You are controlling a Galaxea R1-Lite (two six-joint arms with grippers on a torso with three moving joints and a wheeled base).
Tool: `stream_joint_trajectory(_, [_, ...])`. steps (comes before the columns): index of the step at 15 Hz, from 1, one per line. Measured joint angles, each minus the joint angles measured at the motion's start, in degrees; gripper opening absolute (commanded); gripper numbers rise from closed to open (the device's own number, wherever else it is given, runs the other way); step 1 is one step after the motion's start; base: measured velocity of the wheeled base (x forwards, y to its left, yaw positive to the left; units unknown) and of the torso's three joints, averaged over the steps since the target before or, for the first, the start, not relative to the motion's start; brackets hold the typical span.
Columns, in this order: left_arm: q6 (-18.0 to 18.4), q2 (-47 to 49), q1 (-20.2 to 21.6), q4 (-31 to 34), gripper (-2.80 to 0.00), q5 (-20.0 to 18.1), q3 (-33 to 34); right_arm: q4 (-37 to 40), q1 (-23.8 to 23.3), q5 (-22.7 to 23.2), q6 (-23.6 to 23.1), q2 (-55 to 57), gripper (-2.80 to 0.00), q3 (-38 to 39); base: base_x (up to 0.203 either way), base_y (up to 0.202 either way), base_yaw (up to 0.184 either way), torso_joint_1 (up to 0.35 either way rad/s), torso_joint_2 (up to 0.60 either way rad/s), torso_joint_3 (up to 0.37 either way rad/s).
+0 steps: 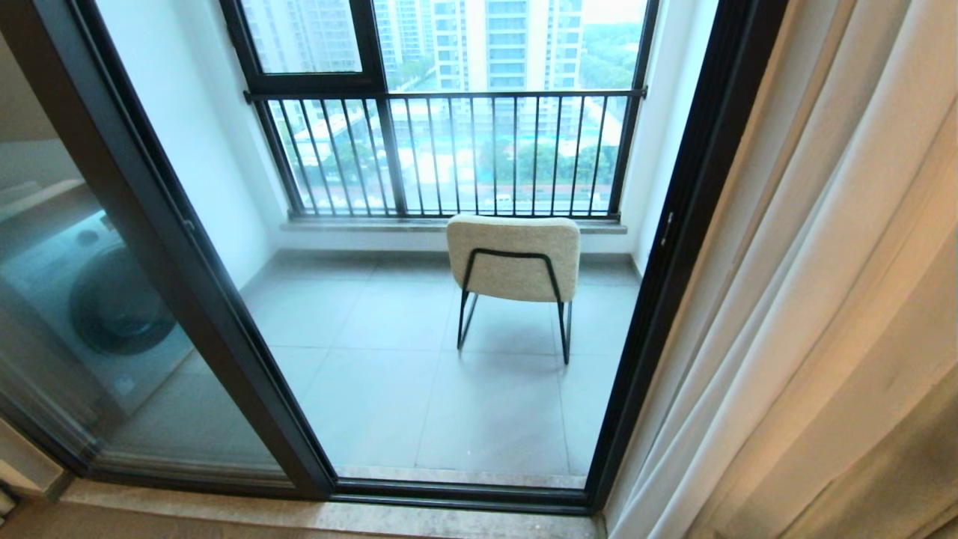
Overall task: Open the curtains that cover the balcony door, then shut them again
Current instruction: Close the inner curtains on both sides
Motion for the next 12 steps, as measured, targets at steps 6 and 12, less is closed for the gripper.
stream_joint_trajectory(6, [0.0, 0.0, 0.0, 0.0, -2.8, 0.0, 0.0, -0.3, 0.1, 0.3, 0.1, 4.0, -2.8, -6.4, 0.0, 0.0, 0.0, 0.0, 0.0, 0.0])
stream_joint_trajectory(12, [0.0, 0.0, 0.0, 0.0, -2.8, 0.0, 0.0, -0.4, 0.1, 0.1, 0.4, 16.2, -2.8, -15.9, 0.0, 0.0, 0.0, 0.0, 0.0, 0.0])
